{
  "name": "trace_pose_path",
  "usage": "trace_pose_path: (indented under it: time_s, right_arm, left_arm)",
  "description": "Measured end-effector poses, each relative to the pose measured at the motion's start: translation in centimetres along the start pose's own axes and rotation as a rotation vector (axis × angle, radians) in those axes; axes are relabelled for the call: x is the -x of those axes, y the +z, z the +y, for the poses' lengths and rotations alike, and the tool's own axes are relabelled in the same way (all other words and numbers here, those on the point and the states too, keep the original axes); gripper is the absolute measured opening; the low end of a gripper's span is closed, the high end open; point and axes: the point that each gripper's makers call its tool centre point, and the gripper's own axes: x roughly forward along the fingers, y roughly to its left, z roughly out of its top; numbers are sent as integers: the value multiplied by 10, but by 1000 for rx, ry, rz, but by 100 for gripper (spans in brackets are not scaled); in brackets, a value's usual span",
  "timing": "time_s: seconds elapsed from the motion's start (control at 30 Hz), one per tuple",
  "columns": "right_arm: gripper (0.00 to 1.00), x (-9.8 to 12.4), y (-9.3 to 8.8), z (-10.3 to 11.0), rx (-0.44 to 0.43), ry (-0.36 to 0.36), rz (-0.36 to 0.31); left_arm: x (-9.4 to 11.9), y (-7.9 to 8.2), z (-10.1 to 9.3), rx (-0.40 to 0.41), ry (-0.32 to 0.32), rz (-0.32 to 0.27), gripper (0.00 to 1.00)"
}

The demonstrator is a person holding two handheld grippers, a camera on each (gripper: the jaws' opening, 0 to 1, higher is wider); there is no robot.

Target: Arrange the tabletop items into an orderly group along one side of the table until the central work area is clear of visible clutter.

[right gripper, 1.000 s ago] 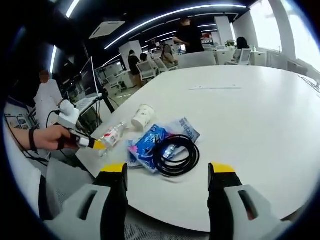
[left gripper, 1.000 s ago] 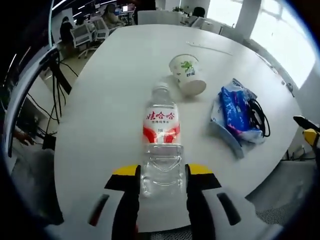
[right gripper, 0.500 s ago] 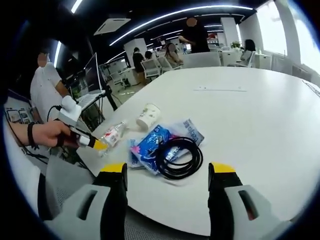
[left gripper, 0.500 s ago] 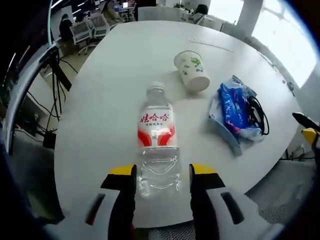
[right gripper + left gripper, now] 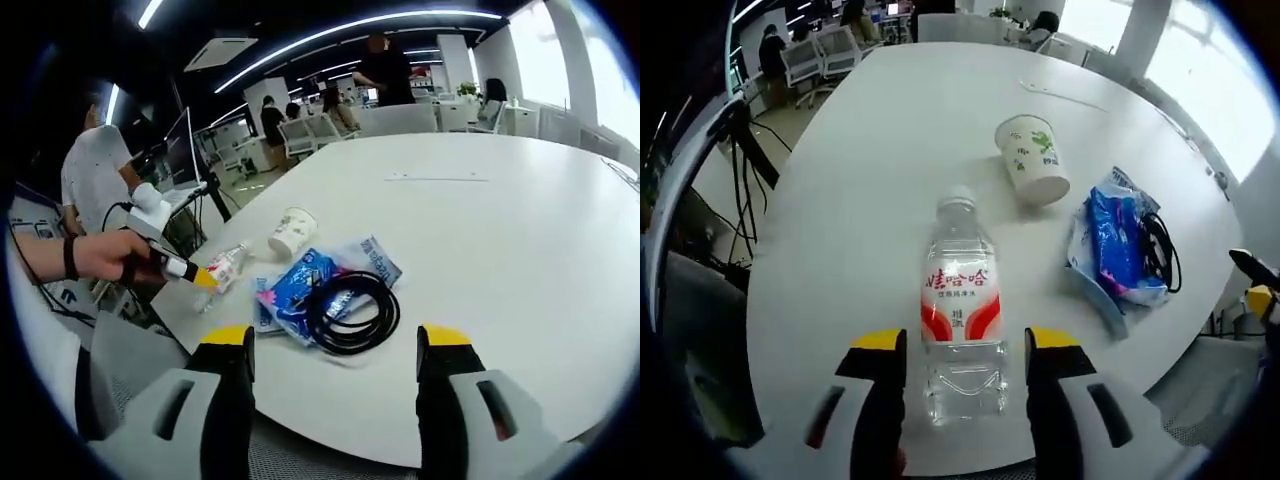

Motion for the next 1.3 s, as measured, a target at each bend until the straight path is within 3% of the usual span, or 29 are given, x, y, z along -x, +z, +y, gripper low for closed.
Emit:
trace_pose_path:
  time_s: [0.4,0.63,0.7,0.77,1.3]
  right_arm:
    - [65,2,-8,0,-18,-7,7]
    - [64,3,-7,-4,-24,-12,7]
    - [64,3,-7,-5,-22,-15,7]
    - [64,4,-7,-7,-26,-18,5]
    - [64,0,-6,-7,-28,-13,6]
  left_arm:
    - [-15,18,-5,29,-40,25,49]
    - [-34,20,-4,-24,-35,67,49]
    - [-33,22,-3,-34,-28,65,40]
    - [-34,24,-2,-40,-35,60,39]
    - [-23,23,3,-48,-25,20,38]
